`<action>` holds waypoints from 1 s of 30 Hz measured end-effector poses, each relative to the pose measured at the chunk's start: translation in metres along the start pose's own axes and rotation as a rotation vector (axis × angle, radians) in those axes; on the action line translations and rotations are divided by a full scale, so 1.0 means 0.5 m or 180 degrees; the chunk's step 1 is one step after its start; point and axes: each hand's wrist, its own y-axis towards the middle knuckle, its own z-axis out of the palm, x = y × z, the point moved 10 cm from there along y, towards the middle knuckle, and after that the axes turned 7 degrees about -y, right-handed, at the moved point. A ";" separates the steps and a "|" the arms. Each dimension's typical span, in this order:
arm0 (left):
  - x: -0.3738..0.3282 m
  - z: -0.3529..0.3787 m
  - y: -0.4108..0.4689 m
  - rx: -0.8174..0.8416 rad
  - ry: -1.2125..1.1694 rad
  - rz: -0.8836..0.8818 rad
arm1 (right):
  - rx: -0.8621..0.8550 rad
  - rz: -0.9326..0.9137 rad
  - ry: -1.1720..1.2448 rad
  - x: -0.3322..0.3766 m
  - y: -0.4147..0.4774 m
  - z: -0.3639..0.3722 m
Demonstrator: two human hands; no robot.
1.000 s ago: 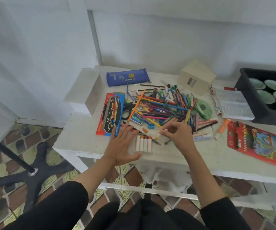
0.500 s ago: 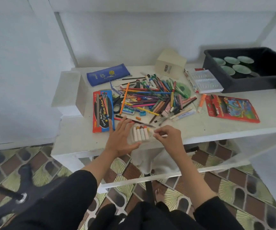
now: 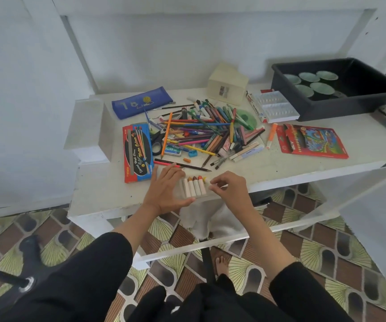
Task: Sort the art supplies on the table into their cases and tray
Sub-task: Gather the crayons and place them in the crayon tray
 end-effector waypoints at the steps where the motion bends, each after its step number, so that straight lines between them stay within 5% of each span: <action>1: 0.003 0.002 0.001 0.0024 0.0013 -0.0032 | 0.0074 -0.0014 -0.0071 0.001 0.001 0.007; 21: 0.025 0.002 0.006 -0.0110 0.0254 -0.0347 | 0.1313 -0.0728 -0.0750 0.019 0.108 0.084; 30: 0.013 0.005 0.003 -0.0029 0.0554 -0.0417 | 0.0888 -0.0947 -0.0492 0.027 0.309 0.026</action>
